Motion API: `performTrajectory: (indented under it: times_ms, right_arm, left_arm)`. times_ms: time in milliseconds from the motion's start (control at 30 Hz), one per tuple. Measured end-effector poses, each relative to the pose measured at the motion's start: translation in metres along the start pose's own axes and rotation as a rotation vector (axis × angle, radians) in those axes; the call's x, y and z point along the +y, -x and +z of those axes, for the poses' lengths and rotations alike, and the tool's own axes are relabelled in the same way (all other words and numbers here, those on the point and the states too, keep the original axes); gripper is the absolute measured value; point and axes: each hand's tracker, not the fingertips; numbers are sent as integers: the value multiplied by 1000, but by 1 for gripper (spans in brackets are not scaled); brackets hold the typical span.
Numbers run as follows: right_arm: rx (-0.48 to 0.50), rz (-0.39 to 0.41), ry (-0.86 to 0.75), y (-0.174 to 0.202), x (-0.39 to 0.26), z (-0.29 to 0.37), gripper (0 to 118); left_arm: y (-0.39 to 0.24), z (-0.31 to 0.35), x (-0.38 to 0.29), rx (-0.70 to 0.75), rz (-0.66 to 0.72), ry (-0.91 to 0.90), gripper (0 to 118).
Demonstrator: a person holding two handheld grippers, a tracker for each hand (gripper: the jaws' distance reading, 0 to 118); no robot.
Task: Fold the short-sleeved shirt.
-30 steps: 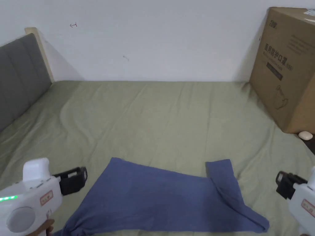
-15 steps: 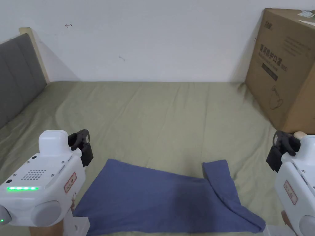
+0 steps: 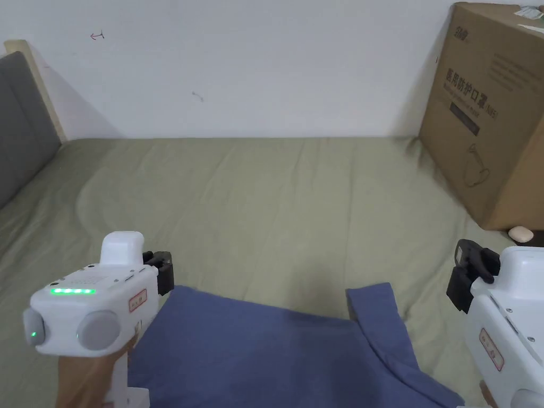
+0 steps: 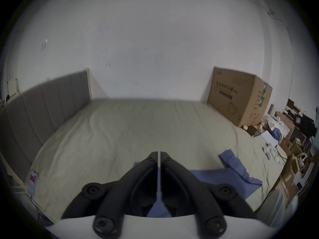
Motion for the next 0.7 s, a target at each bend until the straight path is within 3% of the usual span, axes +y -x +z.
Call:
performTrajectory:
  times_ms: [33, 67, 100, 133, 367, 533, 600, 667, 700]
  right_arm:
    - [-2, 1, 10, 0, -3, -7, 0]
    - [-3, 0, 20, 0, -5, -13, 0]
    - [-3, -1, 32, 0, -8, -21, 0]
    - [-4, -4, 48, 0, -11, -26, 0]
    - [-22, -9, 134, -7, -37, -71, 0]
    - [-42, -20, 186, -12, -52, -88, 0]
    - [-49, -26, 212, -15, -58, -93, 0]
    - [-50, -37, 239, -19, -64, -93, 0]
    - [-52, -44, 254, -20, -67, -94, 0]
  left_arm:
    - [6, -19, 2, -6, 34, 60, 33]
    - [12, -37, 2, 3, 61, 114, 69]
    - [16, -57, 2, 16, 71, 190, 92]
    - [21, -77, 0, 24, 73, 255, 103]
    - [46, -184, -21, 75, 52, 429, 103]
    - [47, -244, -42, 119, -55, 524, 91]
    - [43, -259, -52, 111, -94, 591, 66]
    - [38, -250, -53, 125, -95, 536, 59]
    - [38, -248, -50, 97, -78, 535, 49]
